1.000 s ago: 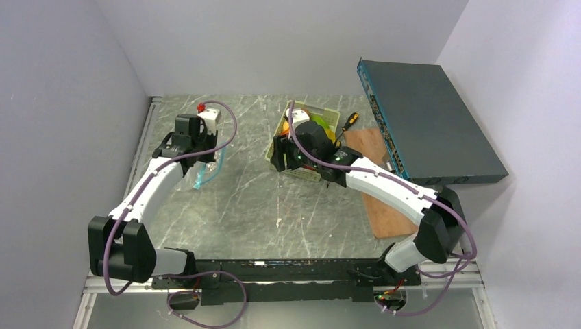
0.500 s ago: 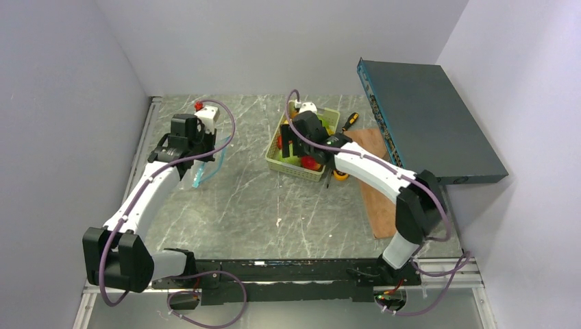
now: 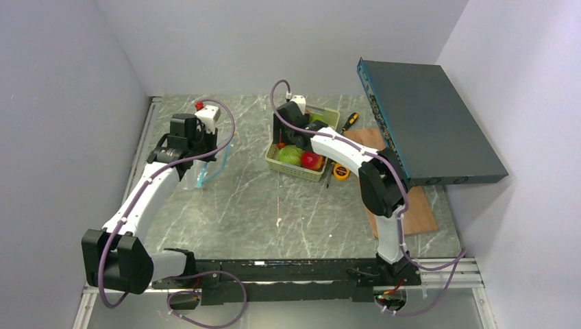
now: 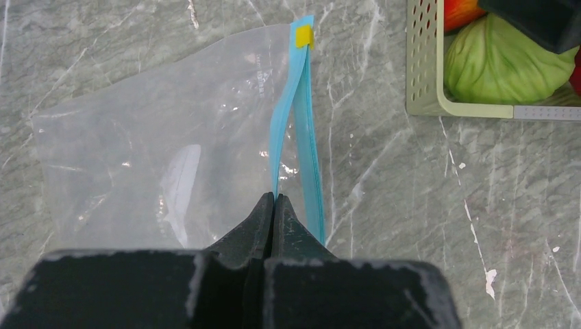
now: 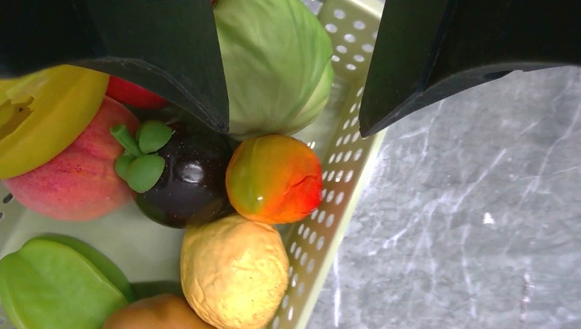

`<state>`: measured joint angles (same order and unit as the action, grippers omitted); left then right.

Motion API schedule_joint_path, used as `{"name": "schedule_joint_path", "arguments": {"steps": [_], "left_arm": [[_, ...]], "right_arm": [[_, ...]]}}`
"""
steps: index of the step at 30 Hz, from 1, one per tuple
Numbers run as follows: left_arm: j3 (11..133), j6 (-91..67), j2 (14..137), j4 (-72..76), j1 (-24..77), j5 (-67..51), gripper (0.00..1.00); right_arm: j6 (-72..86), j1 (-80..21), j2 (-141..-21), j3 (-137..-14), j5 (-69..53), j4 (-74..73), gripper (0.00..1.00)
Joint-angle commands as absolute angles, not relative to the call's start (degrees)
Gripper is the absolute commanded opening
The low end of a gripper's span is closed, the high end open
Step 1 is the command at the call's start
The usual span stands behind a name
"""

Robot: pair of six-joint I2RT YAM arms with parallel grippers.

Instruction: Place the food in the zip-top bag and seal the zipper

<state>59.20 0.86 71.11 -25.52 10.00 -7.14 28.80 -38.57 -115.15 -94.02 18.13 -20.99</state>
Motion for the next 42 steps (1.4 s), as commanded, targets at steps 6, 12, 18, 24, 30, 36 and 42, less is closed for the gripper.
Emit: {"name": "schedule_joint_path", "arguments": {"steps": [6, 12, 18, 24, 30, 36, 42], "left_arm": [[61.9, 0.4, 71.4, -24.3, 10.4, -11.5, 0.0], [61.3, 0.6, 71.5, -24.0, 10.5, -11.3, 0.0], [62.3, 0.8, 72.2, -24.6, 10.5, -11.7, 0.0], [61.9, 1.3, 71.2, -24.6, 10.6, -9.9, 0.0], [62.1, 1.1, 72.5, -24.6, 10.6, -10.6, 0.0], [63.0, 1.0, 73.0, -24.8, 10.6, -11.5, 0.0], [63.1, 0.9, 72.8, -24.9, 10.5, -11.4, 0.0]], "right_arm": [[28.9, -35.9, -117.3, -95.6, 19.7, -19.0, 0.68], [27.0, -34.4, -116.2, -91.9, 17.1, -13.5, 0.66], [24.6, -33.7, -117.1, -93.5, 15.3, -13.1, 0.65], [24.3, -33.6, -118.5, -95.7, 11.9, -15.3, 0.57], [24.8, -33.6, -120.5, -97.6, 9.1, -14.6, 0.59], [24.4, -33.6, -119.6, -96.7, 7.0, -13.0, 0.42], [22.6, -33.6, -115.6, -93.6, 9.4, -10.6, 0.13]]}}
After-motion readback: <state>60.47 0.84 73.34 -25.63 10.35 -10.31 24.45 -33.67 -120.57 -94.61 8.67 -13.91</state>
